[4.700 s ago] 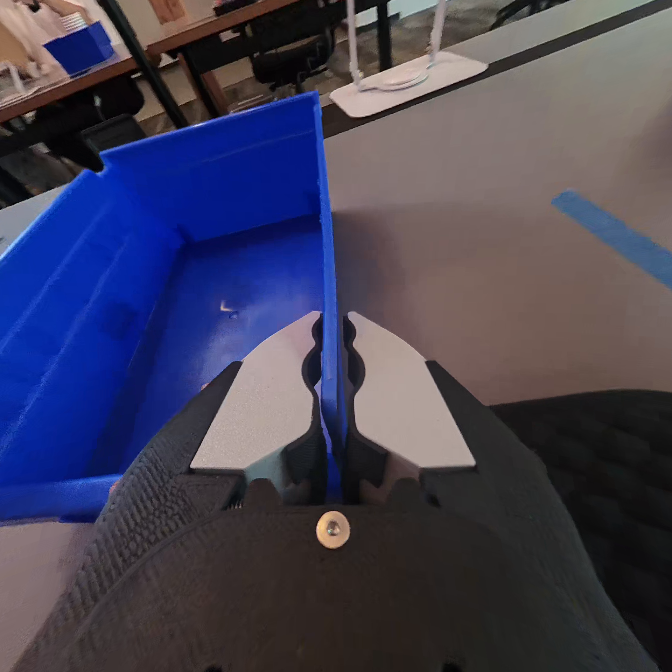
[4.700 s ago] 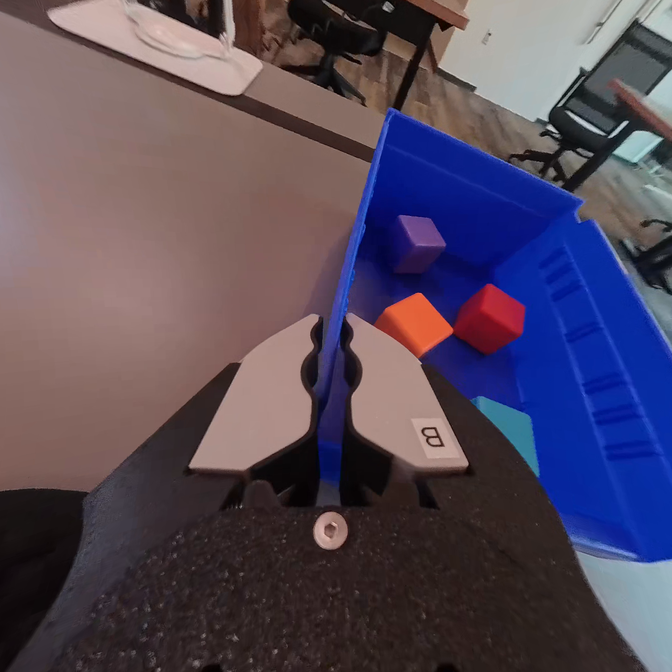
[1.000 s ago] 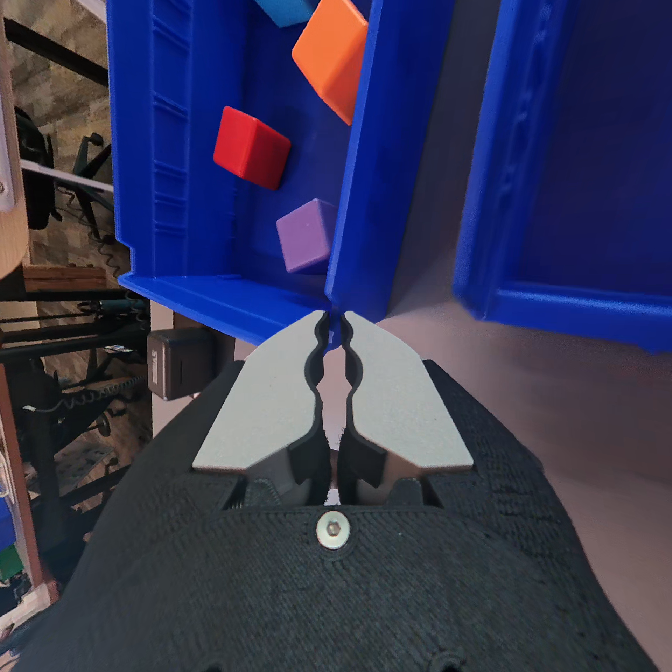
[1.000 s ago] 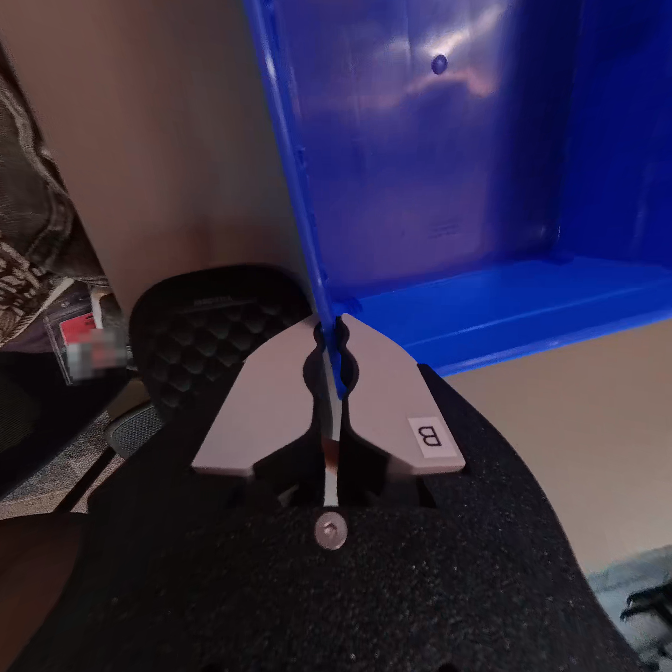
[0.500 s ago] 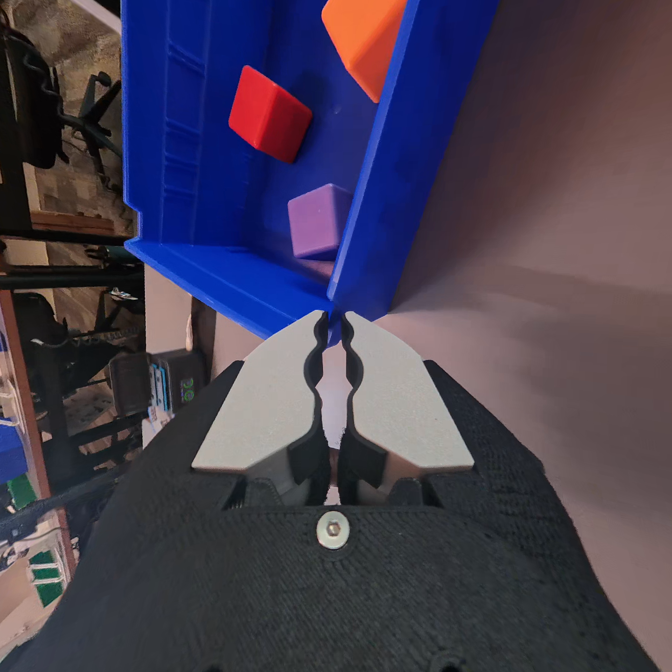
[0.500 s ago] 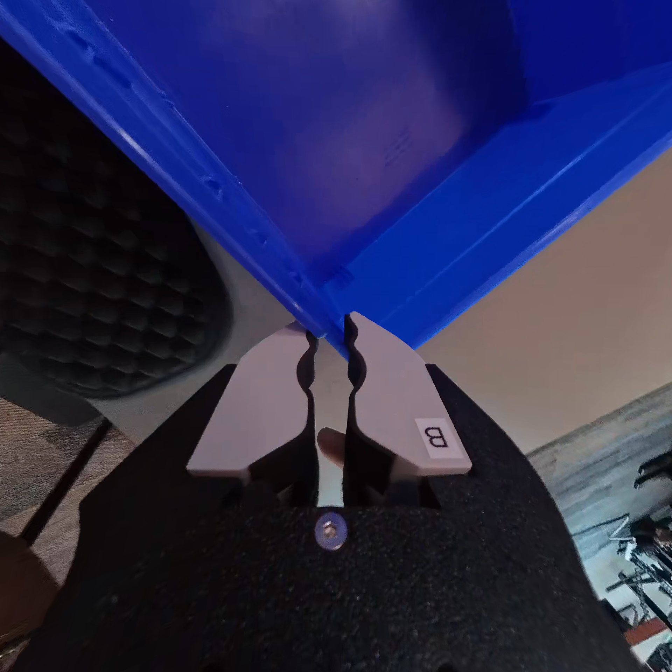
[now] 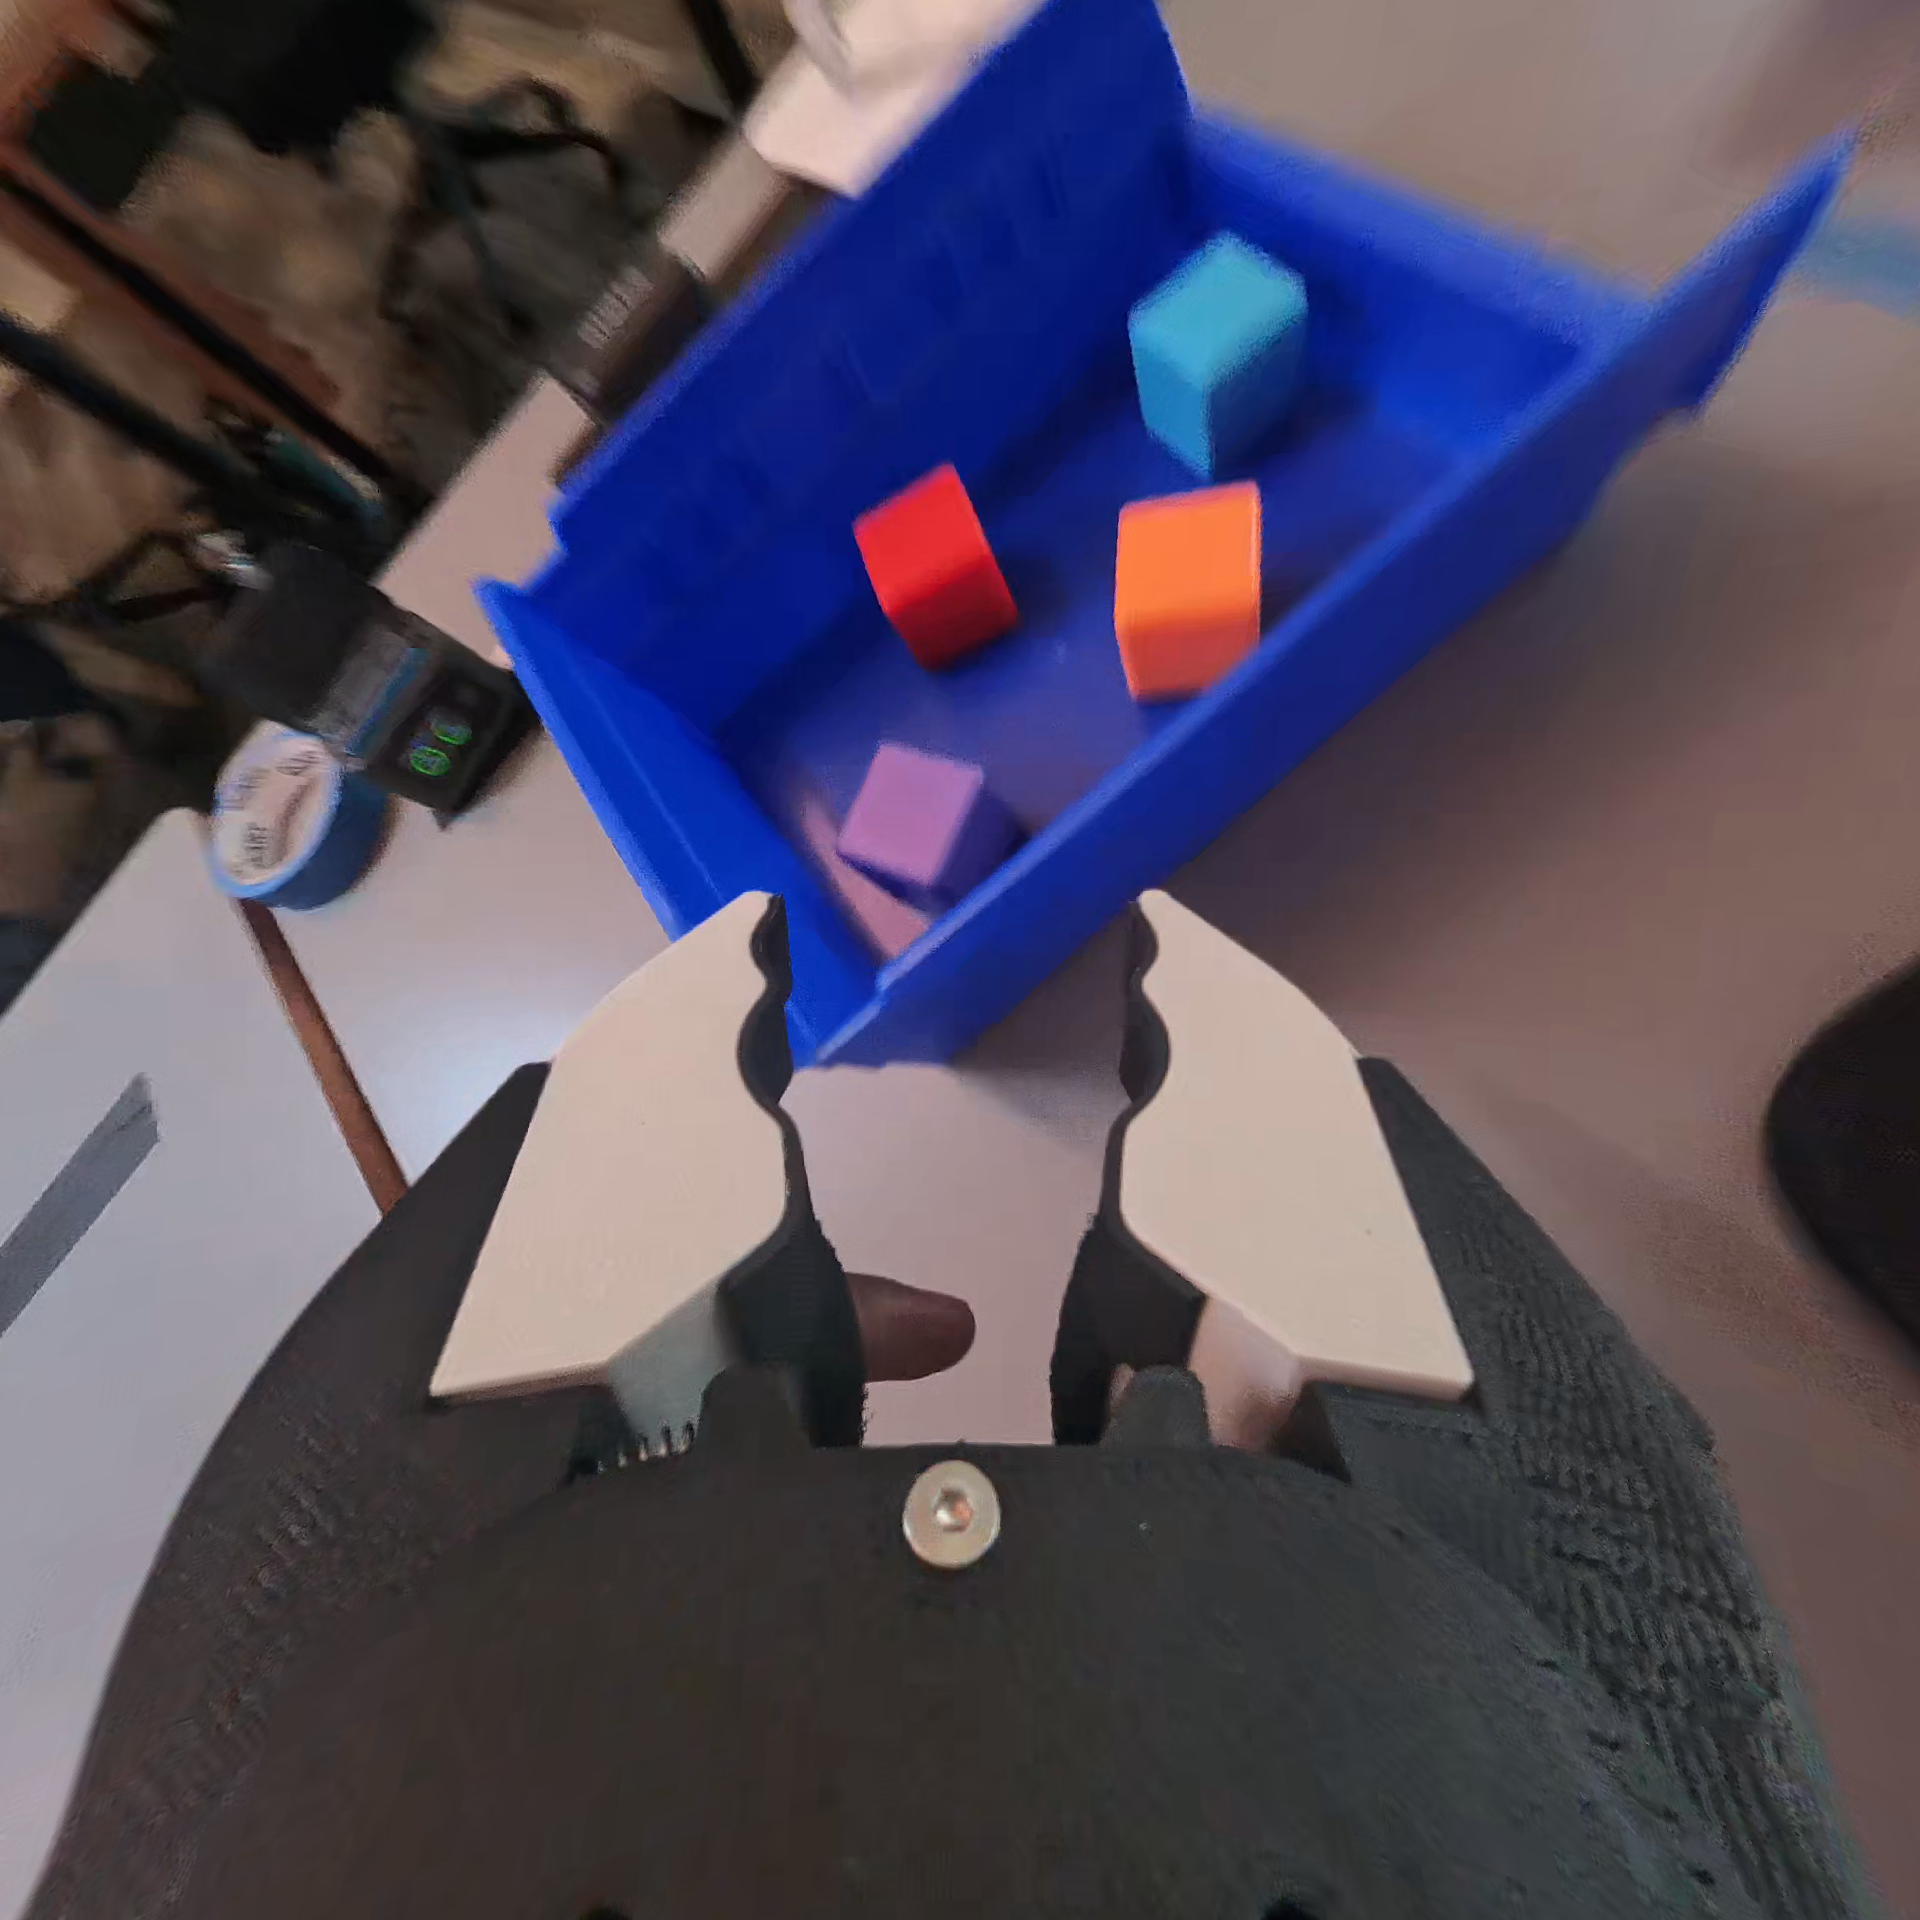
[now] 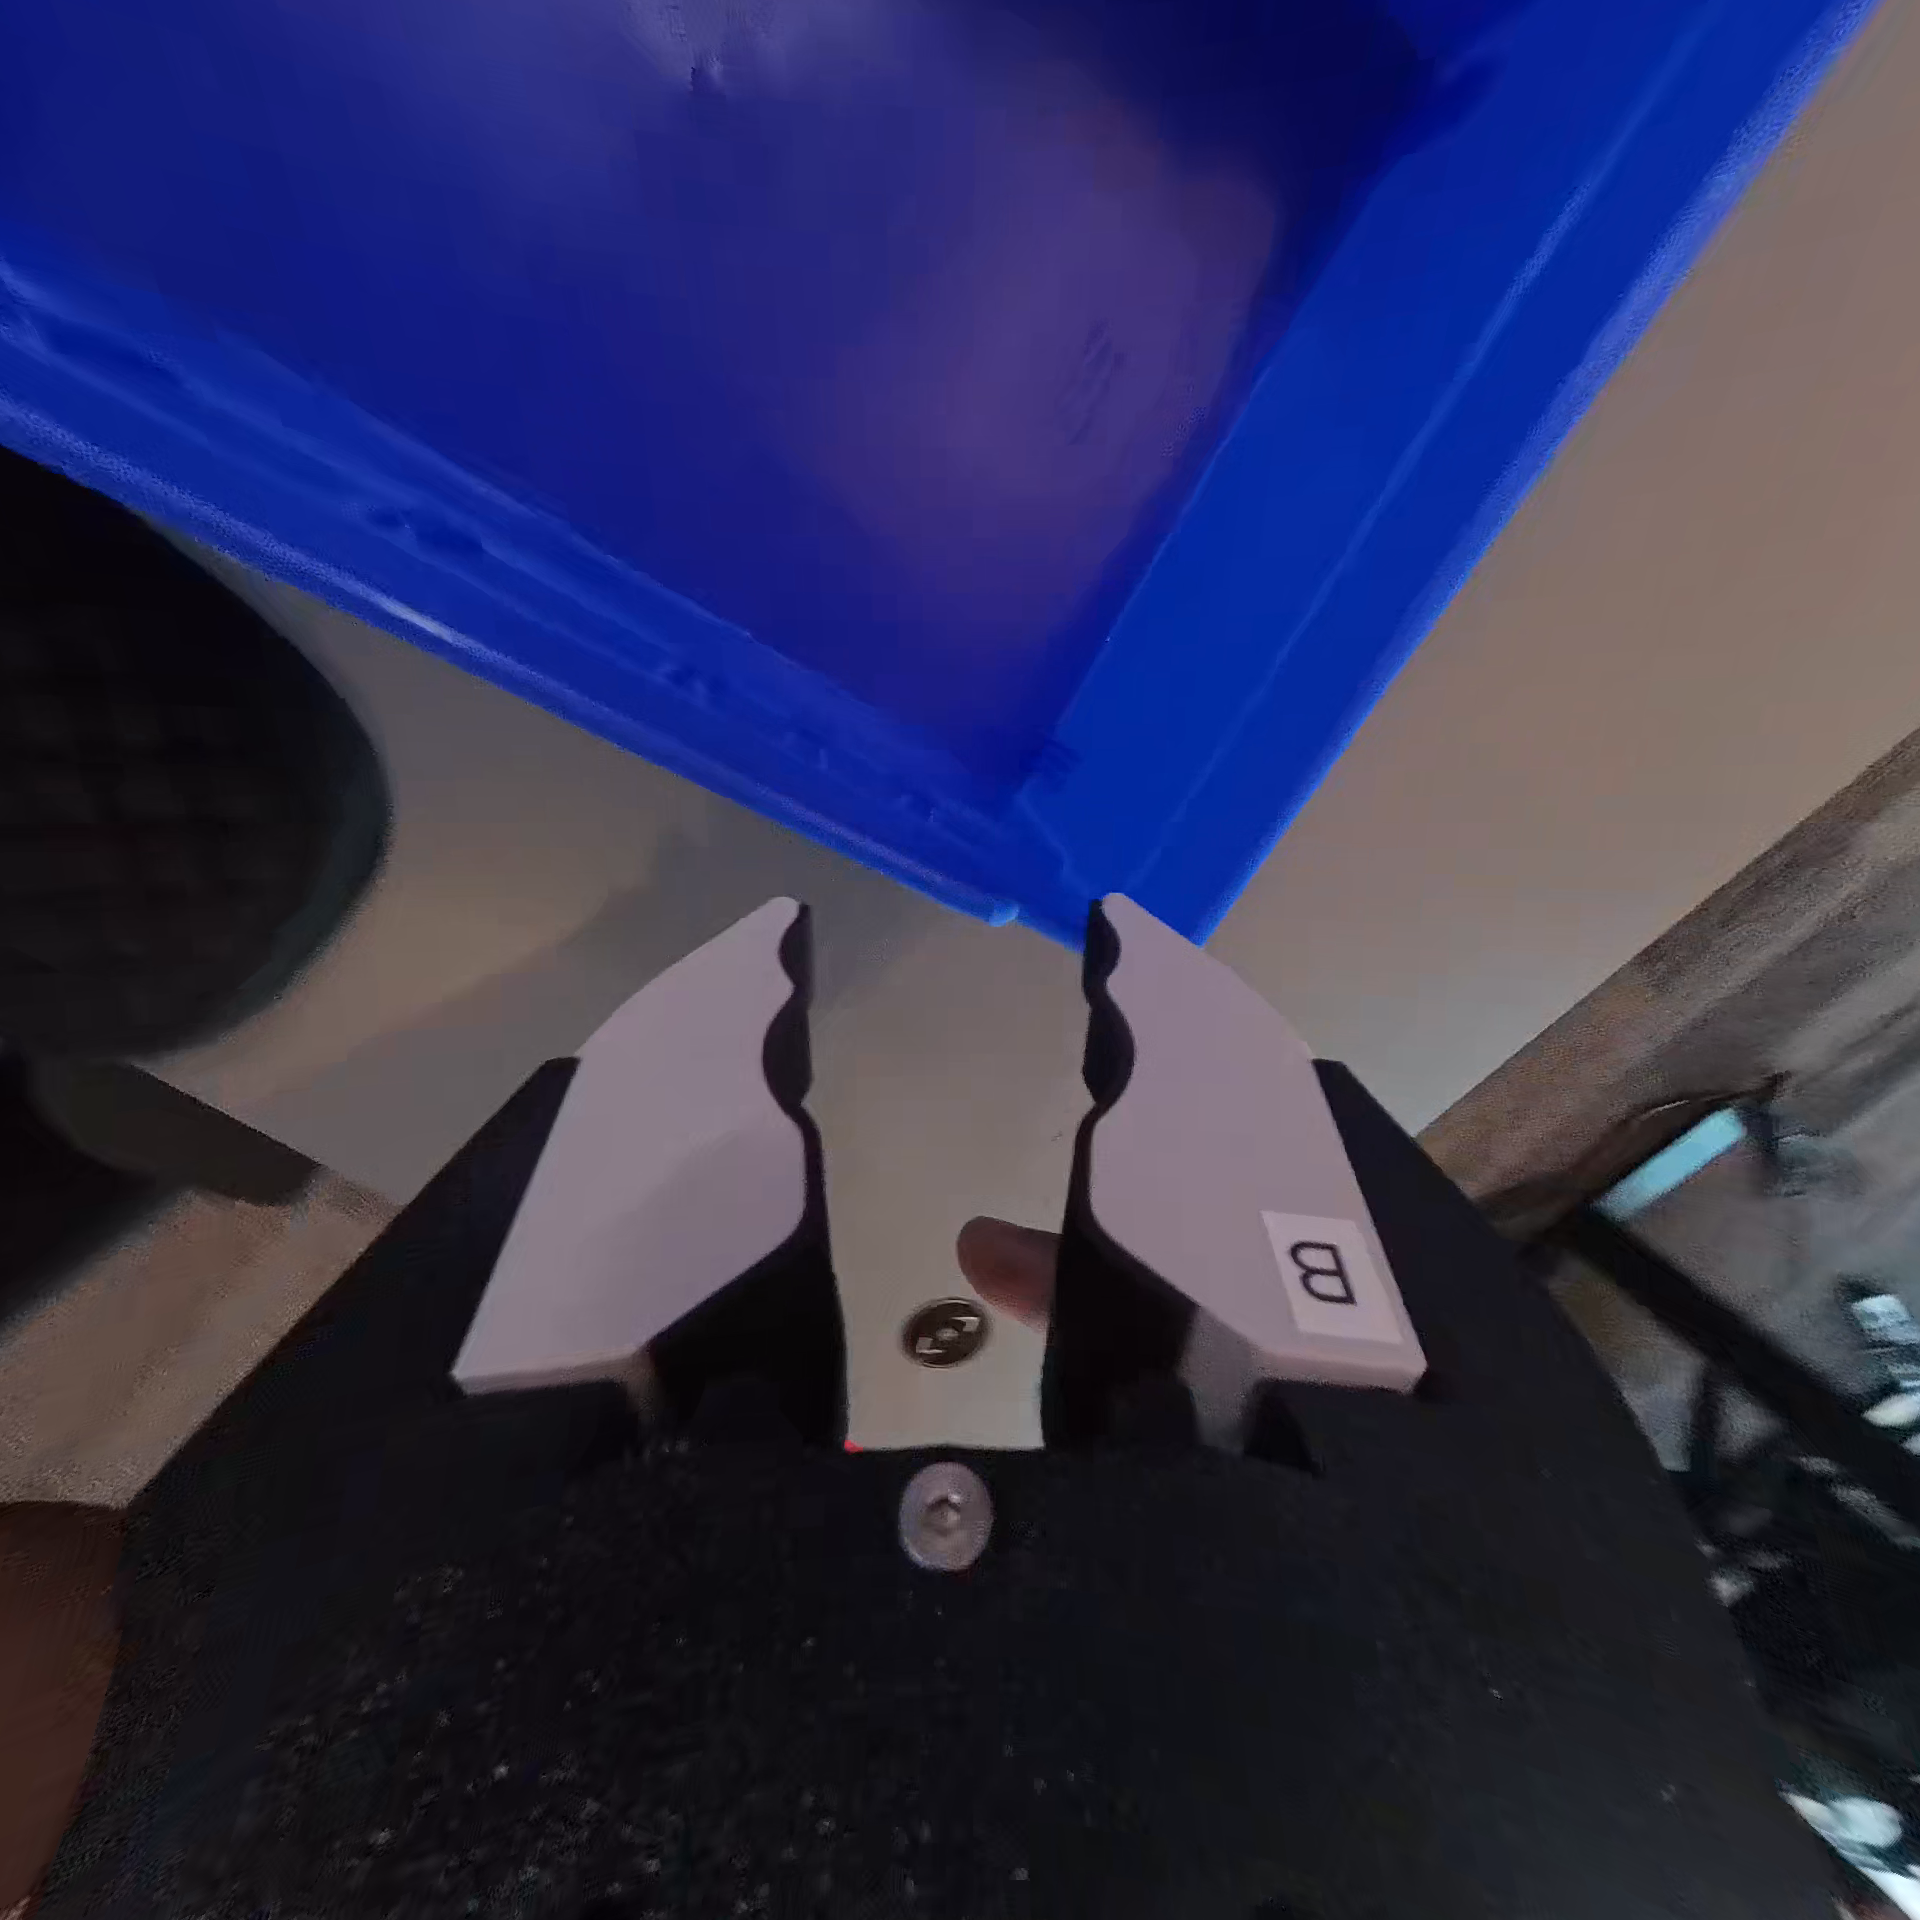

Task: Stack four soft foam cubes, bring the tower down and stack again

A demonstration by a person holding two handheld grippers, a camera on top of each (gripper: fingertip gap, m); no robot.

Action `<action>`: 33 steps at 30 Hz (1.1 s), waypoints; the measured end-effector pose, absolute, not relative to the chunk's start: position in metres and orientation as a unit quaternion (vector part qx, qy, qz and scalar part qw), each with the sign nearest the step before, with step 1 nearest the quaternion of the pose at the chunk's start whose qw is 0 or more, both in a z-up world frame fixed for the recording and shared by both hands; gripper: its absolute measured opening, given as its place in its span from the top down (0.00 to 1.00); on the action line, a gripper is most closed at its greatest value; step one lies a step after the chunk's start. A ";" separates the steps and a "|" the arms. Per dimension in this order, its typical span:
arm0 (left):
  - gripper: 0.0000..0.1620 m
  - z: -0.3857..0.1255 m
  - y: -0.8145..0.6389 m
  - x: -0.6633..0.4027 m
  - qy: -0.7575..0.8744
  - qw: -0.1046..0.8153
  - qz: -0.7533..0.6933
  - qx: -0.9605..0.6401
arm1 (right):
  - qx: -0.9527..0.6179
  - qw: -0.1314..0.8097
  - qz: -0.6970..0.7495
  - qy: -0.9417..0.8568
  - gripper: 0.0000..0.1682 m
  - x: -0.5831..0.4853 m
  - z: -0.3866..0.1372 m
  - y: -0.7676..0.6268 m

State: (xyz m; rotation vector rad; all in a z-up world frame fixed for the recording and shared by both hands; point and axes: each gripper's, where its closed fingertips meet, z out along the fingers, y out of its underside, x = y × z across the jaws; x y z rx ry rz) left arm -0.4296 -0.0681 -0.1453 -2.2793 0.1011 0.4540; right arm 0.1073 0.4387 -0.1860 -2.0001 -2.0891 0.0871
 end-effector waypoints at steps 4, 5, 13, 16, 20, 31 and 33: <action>0.62 -0.103 -0.013 -0.358 -0.045 0.483 0.164 -0.859 | -0.706 0.257 0.128 -0.648 0.65 0.061 -0.134 0.410; 0.62 -0.095 0.008 -0.337 -0.047 0.506 0.141 -0.850 | -0.691 0.300 0.169 -0.635 0.61 0.038 -0.117 0.394; 0.67 -0.158 0.143 -0.298 0.040 0.324 0.102 -0.940 | -0.652 0.263 0.206 -0.680 0.50 -0.113 -0.146 0.262; 0.72 -0.198 0.146 -0.323 0.013 0.207 0.119 -0.971 | -0.672 0.204 0.150 -0.696 0.52 -0.129 -0.189 0.254; 0.71 -0.221 0.147 -0.321 0.010 0.154 0.086 -0.984 | -0.703 0.148 0.087 -0.690 0.55 -0.122 -0.227 0.262; 0.73 -0.260 0.136 -0.323 0.035 0.073 0.087 -0.993 | -0.688 0.109 -0.039 -0.717 0.79 -0.107 -0.272 0.281; 0.73 -0.260 0.133 -0.321 0.049 0.075 0.089 -0.992 | -0.668 0.111 -0.041 -0.735 0.79 -0.105 -0.272 0.281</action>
